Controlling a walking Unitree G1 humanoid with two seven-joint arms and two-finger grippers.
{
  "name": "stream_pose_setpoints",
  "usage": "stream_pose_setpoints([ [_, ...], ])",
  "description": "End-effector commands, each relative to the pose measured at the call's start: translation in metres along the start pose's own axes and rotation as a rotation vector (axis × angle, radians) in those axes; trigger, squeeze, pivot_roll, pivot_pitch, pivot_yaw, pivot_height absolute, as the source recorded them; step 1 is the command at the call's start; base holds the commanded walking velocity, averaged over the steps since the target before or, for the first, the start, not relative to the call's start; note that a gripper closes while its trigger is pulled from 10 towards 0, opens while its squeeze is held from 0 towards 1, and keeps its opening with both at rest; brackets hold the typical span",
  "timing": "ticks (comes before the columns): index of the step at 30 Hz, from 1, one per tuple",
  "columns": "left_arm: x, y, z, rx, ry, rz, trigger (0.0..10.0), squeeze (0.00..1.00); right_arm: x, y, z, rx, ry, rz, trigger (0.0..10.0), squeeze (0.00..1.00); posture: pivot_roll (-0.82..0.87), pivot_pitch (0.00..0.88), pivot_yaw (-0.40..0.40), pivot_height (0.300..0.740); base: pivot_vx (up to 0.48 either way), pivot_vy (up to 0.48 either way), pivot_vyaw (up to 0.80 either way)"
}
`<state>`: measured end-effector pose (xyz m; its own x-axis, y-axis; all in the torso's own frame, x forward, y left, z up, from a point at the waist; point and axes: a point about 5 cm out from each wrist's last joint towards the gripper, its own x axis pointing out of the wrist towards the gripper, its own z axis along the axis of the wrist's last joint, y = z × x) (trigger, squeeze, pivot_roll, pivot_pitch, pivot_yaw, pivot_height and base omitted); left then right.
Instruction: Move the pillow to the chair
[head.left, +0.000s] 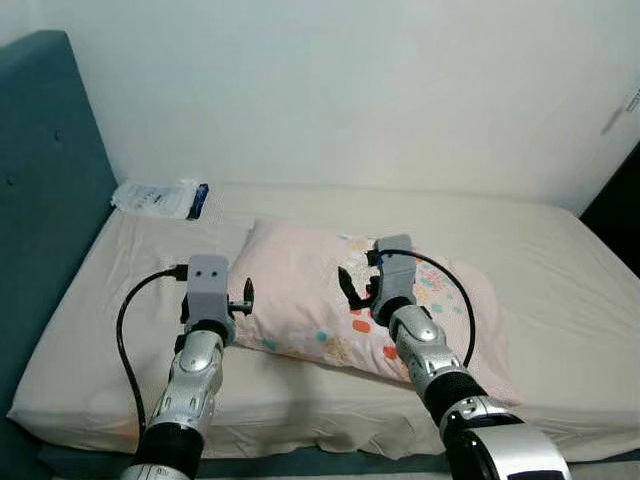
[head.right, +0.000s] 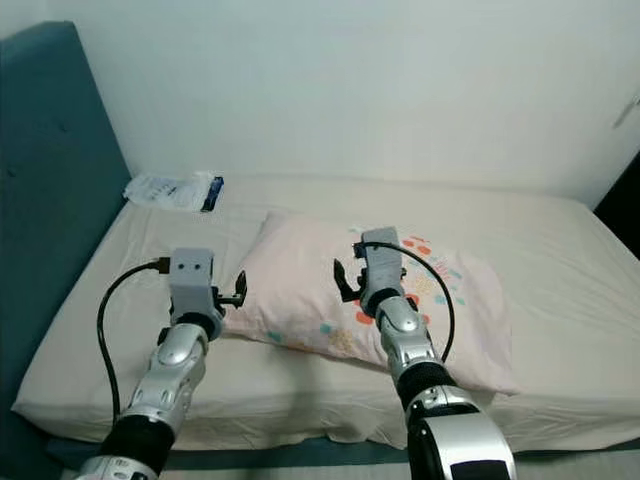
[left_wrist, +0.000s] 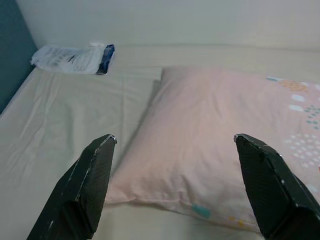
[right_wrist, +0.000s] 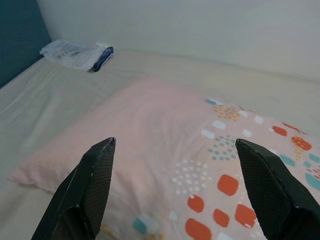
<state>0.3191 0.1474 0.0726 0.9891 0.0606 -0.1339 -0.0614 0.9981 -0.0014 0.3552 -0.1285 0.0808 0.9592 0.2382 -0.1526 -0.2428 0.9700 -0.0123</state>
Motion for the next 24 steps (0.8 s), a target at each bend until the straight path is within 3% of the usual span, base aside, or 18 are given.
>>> stream_pose_setpoints([
  [1,-0.0016,-0.0009,-0.0038,-0.019,0.023,-0.002,10.0,0.0,-0.0001,0.0,-0.0014,0.009,0.009,-0.002,10.0,0.0,0.04,0.0,-0.113,0.74,0.0,0.48,0.0],
  [3,-0.0016,-0.0009,-0.0039,-0.023,0.025,-0.001,10.0,0.0,-0.0001,0.0,-0.0014,0.009,0.009,-0.002,10.0,0.0,0.04,0.0,-0.113,0.74,0.0,0.48,0.0],
  [24,-0.0017,-0.0024,-0.0002,-0.01,-0.005,-0.006,10.0,0.0,-0.0014,-0.0029,-0.0017,-0.003,0.001,-0.021,10.0,0.0,0.03,0.0,-0.11,0.74,0.0,0.0,0.0],
])
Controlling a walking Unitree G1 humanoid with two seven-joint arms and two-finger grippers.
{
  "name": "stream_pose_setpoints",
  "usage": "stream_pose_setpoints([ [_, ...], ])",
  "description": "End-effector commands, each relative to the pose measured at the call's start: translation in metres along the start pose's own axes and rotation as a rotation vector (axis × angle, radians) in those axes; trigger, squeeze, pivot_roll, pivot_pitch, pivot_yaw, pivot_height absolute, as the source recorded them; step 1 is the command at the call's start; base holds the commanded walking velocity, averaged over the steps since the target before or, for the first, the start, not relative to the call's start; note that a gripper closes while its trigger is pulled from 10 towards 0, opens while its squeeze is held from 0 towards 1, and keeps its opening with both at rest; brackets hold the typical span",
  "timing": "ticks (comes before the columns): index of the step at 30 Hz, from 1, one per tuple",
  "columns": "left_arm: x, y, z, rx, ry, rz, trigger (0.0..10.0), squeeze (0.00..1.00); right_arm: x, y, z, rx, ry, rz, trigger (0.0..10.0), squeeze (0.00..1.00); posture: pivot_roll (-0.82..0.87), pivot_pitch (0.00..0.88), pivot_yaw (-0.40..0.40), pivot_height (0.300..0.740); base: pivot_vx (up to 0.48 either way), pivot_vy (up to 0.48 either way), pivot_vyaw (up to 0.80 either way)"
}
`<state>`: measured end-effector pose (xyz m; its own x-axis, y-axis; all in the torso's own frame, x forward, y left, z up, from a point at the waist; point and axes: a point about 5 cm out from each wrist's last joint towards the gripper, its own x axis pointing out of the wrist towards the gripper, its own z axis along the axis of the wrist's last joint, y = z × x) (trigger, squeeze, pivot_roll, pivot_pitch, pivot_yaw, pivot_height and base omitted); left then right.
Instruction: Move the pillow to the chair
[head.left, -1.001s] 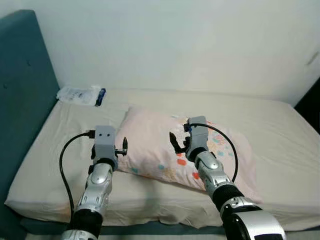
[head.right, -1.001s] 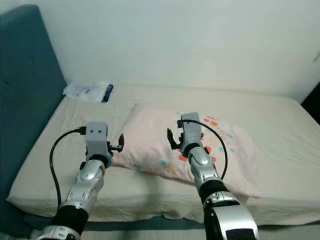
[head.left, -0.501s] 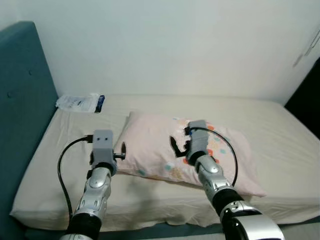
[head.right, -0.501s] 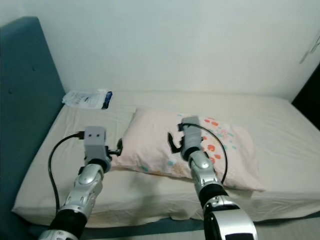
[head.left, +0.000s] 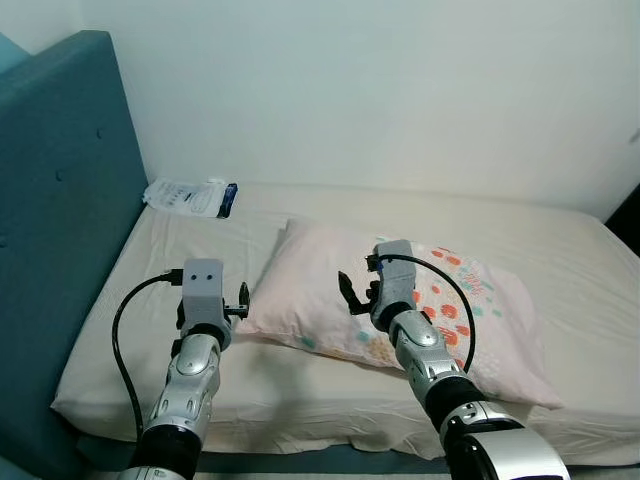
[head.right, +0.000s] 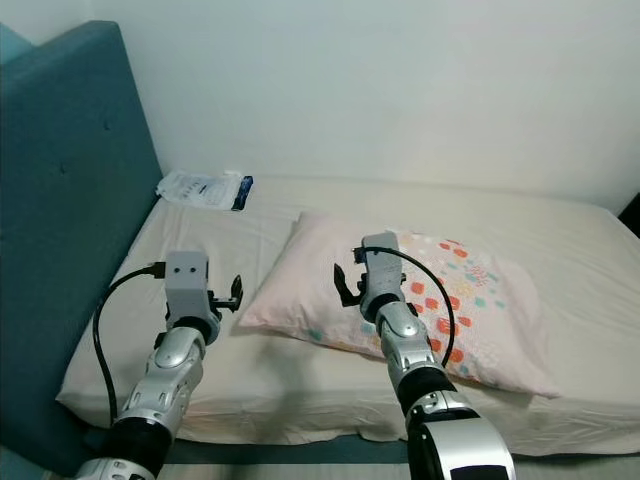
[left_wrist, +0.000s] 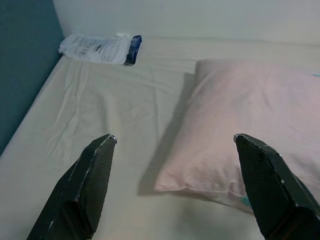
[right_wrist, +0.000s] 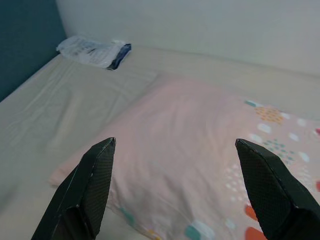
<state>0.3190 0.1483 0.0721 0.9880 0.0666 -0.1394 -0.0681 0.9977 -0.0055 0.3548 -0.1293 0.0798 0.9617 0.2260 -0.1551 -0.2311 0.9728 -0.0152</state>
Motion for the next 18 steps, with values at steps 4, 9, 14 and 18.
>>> stream_pose_setpoints([
  [4,-0.0022,-0.0052,0.0005,0.041,-0.011,-0.036,10.0,0.0,-0.0008,-0.0019,-0.0009,-0.005,0.001,-0.008,10.0,0.0,0.03,0.0,-0.109,0.74,0.0,-0.24,0.0],
  [9,-0.0025,-0.0056,-0.0012,0.017,0.002,-0.026,10.0,0.0,-0.0007,-0.002,-0.001,-0.006,0.004,-0.009,10.0,0.0,0.03,0.0,-0.108,0.74,0.0,-0.384,0.0],
  [14,-0.0024,-0.0039,-0.0019,-0.025,0.009,-0.008,10.0,0.0,-0.0008,-0.0019,-0.0015,-0.003,0.007,-0.008,10.0,0.0,0.02,0.0,-0.106,0.74,0.0,0.0,0.0],
  [18,-0.0022,-0.0055,-0.0021,-0.014,0.011,-0.02,10.0,0.0,-0.0009,-0.0016,-0.0021,-0.002,0.011,-0.008,10.0,0.0,0.02,0.0,-0.104,0.74,0.0,0.0,0.0],
])
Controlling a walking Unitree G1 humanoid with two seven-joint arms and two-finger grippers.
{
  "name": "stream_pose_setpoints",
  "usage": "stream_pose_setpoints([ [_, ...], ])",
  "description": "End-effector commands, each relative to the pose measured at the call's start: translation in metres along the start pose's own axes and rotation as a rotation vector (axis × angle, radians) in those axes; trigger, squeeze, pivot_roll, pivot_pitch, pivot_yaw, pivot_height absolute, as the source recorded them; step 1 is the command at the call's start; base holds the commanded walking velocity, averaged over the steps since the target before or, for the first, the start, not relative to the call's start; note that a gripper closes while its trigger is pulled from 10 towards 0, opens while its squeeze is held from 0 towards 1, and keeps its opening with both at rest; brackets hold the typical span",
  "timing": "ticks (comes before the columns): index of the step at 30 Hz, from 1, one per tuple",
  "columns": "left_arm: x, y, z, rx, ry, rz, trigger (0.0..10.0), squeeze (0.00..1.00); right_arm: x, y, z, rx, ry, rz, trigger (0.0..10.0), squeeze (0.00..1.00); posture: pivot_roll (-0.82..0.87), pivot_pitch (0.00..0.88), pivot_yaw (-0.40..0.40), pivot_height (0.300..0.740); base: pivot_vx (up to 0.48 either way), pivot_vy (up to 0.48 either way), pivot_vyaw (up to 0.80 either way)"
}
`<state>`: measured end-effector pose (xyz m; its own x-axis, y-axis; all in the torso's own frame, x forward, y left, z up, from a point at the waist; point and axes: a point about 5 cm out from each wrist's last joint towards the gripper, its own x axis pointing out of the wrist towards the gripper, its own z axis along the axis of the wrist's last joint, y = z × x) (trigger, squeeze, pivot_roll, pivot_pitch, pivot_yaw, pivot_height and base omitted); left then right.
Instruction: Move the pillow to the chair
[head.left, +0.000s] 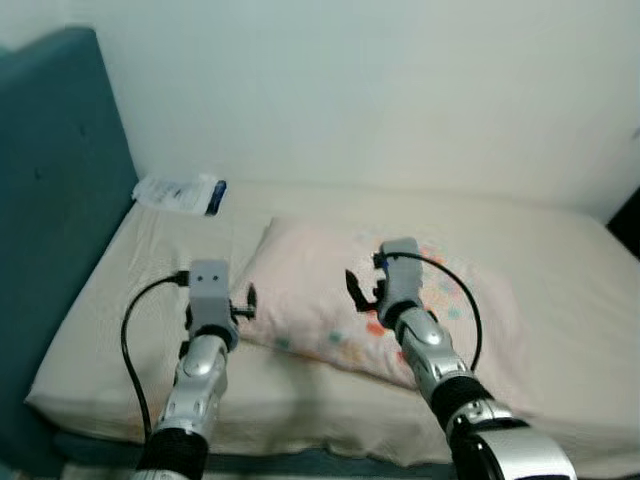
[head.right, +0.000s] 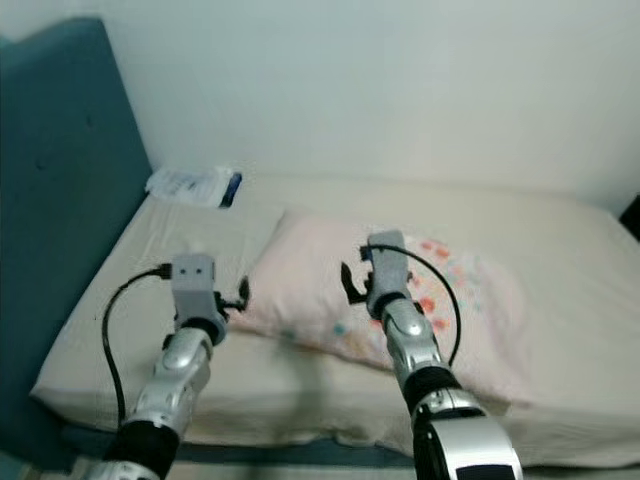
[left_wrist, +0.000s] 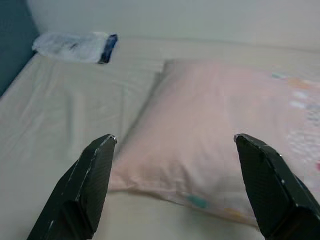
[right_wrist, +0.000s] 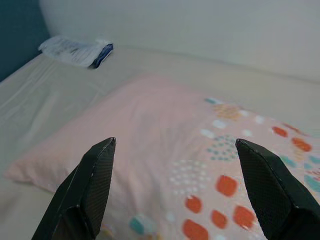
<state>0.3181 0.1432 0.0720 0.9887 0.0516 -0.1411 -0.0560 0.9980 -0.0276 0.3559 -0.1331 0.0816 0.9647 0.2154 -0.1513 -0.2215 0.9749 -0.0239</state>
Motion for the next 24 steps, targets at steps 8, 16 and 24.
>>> stream_pose_setpoints([
  [8,-0.0006,-0.0021,-0.0024,0.027,0.011,-0.015,10.0,0.0,-0.001,0.0022,-0.0044,0.001,0.019,0.003,10.0,0.0,0.02,0.0,-0.101,0.74,0.0,0.0,0.0],
  [16,-0.0014,-0.0059,-0.0035,0.058,0.019,-0.042,10.0,0.0,-0.002,0.0017,-0.0064,0.0,0.025,0.001,10.0,0.0,0.02,0.0,-0.098,0.74,0.0,-0.24,0.0],
  [24,-0.0019,-0.0056,-0.0045,0.05,0.024,-0.039,10.0,0.0,-0.0024,0.0021,-0.0073,0.0,0.027,0.002,10.0,0.0,0.02,0.0,-0.097,0.74,0.0,-0.48,0.0],
])
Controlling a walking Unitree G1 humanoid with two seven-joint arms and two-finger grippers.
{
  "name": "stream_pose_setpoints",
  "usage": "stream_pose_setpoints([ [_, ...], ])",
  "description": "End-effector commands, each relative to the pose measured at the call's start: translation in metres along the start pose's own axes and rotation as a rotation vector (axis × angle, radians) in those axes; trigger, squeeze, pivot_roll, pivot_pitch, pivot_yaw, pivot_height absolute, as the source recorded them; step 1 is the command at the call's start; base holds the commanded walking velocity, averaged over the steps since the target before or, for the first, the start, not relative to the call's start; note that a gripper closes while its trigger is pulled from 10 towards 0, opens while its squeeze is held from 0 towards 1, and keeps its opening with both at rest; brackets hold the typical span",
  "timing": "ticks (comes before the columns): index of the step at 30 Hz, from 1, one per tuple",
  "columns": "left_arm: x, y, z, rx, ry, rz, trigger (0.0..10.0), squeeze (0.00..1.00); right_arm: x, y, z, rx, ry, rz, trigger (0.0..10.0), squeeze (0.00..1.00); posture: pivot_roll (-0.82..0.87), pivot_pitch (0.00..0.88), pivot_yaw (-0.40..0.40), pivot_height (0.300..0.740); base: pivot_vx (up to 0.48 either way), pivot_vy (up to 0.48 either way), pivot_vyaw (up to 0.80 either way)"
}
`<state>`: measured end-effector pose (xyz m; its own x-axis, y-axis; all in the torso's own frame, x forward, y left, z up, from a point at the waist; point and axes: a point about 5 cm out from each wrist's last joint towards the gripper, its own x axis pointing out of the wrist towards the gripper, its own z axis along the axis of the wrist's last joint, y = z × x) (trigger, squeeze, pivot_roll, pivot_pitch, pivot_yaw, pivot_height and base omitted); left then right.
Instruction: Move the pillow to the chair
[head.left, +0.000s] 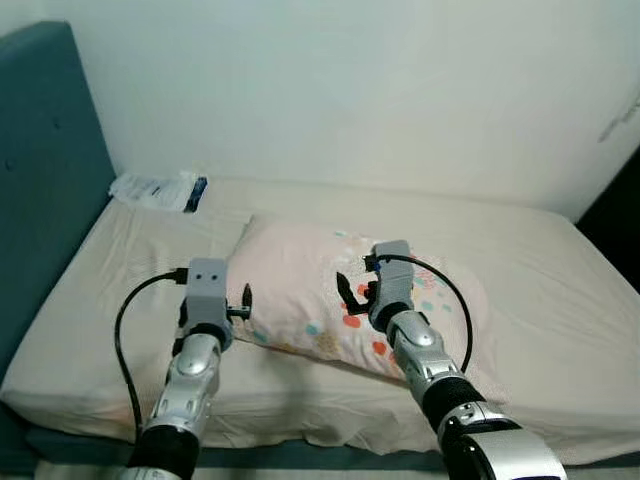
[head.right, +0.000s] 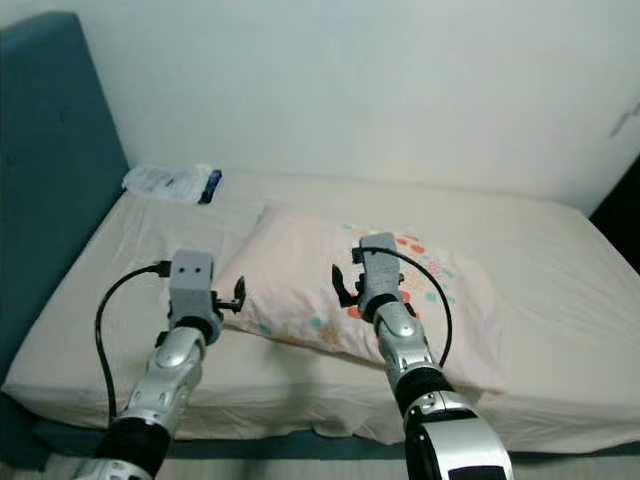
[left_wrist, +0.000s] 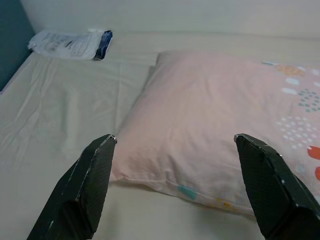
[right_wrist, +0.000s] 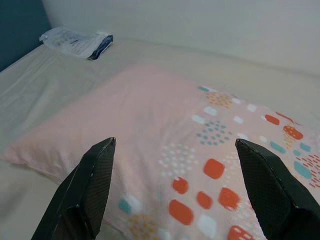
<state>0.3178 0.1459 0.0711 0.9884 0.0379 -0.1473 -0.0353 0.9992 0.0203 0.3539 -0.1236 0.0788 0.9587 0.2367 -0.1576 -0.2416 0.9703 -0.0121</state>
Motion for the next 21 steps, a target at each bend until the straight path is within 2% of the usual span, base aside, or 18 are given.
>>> stream_pose_setpoints([
  [1,-0.0017,-0.0103,-0.003,-0.002,0.02,-0.049,10.0,0.0,-0.0032,-0.0077,-0.005,-0.009,0.022,-0.021,10.0,0.0,0.02,0.0,-0.097,0.74,0.0,-0.48,0.0],
  [3,-0.0017,-0.0116,-0.0028,-0.003,0.022,-0.065,10.0,0.0,-0.0033,-0.0077,-0.0051,-0.009,0.022,-0.021,10.0,0.0,0.02,0.0,-0.097,0.74,0.0,-0.48,0.0],
  [6,-0.0022,-0.0146,-0.0023,-0.045,0.02,-0.093,10.0,0.0,-0.0034,-0.0077,-0.0054,-0.009,0.023,-0.021,10.0,0.0,0.02,0.0,-0.098,0.74,0.0,0.0,0.0],
  [15,-0.0026,-0.0154,-0.0032,-0.043,0.032,-0.099,10.0,0.0,-0.0031,-0.0066,-0.0053,-0.007,0.023,-0.019,10.0,0.0,0.03,0.0,-0.099,0.74,0.0,0.47,0.0],
  [21,-0.0015,-0.0115,-0.0039,-0.037,0.037,-0.068,10.0,0.0,-0.0024,-0.0062,-0.0043,-0.001,0.021,-0.021,10.0,0.0,0.03,0.0,-0.097,0.74,0.0,0.0,0.0],
])
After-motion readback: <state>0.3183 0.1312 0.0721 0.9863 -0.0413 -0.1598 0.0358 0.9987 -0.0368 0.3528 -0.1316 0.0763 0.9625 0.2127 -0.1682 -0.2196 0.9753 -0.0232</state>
